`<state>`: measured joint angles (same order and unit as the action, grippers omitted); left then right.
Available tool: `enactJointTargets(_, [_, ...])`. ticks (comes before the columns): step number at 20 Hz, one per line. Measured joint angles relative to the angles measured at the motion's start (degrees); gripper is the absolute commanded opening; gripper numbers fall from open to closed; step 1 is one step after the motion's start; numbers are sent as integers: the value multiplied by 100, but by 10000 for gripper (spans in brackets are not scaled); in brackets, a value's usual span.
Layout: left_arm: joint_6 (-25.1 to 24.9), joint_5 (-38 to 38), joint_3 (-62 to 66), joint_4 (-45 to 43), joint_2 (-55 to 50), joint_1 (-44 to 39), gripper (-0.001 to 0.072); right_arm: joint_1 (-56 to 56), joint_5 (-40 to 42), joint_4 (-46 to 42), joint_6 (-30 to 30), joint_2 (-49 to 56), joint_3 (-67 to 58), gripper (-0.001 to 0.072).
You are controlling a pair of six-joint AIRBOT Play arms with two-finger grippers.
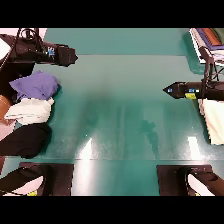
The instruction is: Fold the shirts.
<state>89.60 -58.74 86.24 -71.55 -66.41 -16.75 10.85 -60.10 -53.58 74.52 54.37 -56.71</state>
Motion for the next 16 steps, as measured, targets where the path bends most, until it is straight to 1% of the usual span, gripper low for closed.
enactJointTargets(13, [9, 7, 0, 2, 0, 0, 23, -28, 46, 2, 0, 7, 0, 14])
enactJointTargets(15, [-55, 116, 0, -74, 0, 0, 24, -28, 55, 2, 2, 7, 0, 14])
enactJointTargets(16, [-146, 179, 0, -271, -2, -4, 116, -28, 55, 2, 2, 7, 0, 14])
